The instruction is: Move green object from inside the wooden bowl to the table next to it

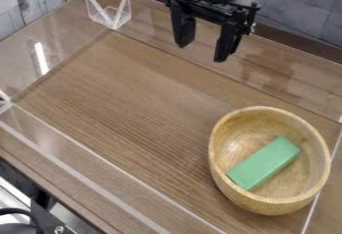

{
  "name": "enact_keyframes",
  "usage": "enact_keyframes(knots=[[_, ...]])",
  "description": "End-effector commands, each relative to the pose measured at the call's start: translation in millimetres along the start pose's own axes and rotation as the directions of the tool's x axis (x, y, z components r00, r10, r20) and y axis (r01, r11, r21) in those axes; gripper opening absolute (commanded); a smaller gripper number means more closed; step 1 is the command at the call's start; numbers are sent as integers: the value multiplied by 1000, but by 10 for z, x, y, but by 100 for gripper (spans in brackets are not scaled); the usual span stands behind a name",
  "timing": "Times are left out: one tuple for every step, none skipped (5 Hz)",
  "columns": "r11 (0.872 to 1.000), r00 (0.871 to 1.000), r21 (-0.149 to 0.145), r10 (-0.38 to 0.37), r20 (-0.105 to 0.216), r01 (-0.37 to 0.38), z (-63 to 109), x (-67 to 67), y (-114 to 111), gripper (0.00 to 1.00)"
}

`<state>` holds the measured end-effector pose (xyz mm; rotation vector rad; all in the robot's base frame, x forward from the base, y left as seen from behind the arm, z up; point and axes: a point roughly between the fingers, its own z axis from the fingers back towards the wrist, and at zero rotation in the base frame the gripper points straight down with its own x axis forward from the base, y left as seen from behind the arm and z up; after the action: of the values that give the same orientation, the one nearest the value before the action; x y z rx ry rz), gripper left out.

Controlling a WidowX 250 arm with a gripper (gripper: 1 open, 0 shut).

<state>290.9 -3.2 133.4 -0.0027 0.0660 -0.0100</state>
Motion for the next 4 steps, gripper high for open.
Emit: enact_keyframes(knots=[[1000, 999, -9, 28, -33, -28, -79, 3, -157, 100], [998, 997, -16, -58, -59, 58, -148, -50, -310, 100], [984, 983, -18, -177, -47, 176, -176, -168, -607, 100], [974, 973, -14, -229, -33, 228, -230, -283, -976, 100]])
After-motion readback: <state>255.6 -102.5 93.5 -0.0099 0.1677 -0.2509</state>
